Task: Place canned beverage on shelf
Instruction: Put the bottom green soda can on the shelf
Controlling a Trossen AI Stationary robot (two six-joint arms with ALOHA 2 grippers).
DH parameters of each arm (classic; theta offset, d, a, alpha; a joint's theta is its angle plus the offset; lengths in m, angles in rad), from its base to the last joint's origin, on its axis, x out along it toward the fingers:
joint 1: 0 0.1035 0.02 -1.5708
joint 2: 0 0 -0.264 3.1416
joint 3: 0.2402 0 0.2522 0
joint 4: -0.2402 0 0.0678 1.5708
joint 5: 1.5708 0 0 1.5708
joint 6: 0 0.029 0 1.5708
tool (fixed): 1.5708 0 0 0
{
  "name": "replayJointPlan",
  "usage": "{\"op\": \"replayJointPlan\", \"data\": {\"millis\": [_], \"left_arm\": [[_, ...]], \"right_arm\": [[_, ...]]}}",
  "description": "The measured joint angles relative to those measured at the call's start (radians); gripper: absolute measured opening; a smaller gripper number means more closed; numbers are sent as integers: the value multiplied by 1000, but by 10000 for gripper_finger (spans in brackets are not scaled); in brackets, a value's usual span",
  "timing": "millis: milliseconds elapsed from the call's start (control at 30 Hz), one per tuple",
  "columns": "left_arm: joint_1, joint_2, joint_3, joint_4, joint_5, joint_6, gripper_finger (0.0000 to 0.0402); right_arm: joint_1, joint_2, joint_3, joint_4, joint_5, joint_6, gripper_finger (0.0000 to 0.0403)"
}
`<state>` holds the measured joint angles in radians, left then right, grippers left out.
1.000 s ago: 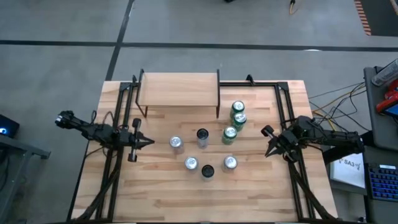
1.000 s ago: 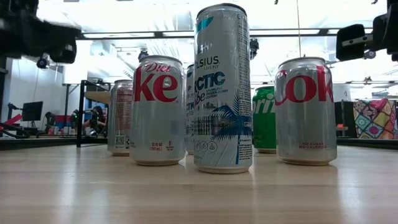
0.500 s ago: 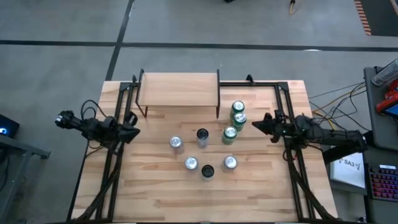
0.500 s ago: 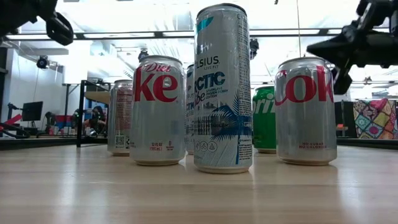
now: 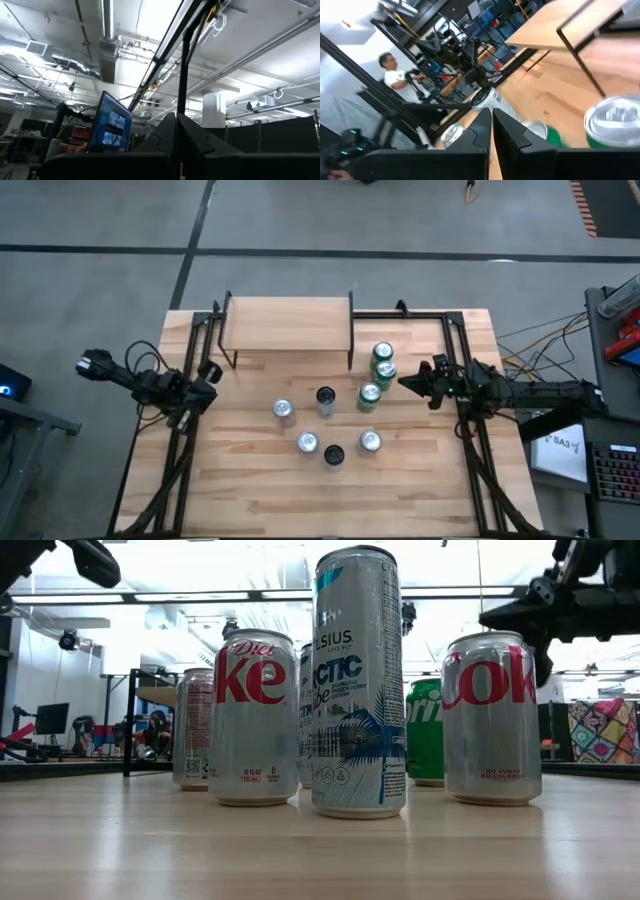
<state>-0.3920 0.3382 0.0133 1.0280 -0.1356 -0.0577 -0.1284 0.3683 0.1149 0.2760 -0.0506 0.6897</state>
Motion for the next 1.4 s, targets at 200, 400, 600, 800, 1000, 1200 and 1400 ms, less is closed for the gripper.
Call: {"op": "replayJointPlan", "data": {"millis": [200,400,600,800,1000,1200,1400], "left_arm": [[0,188,60,46,-30,-10,0],[8,274,120,-80,1,-185,0],[9,296,132,-130,-32,-257,0],[9,295,132,-124,-39,-258,0],[8,322,132,-129,-38,-294,0],[8,350,154,-128,-53,-284,0],[8,424,203,-142,-66,-270,0]], "right_arm": [[0,108,153,-126,0,-44,9],[0,206,328,-337,1,-79,9],[0,291,474,-532,7,-112,9],[0,345,530,-603,8,-114,9],[0,381,537,-596,7,-114,9],[-1,414,537,-571,7,-110,9],[-1,454,536,-569,8,-111,9]]}}
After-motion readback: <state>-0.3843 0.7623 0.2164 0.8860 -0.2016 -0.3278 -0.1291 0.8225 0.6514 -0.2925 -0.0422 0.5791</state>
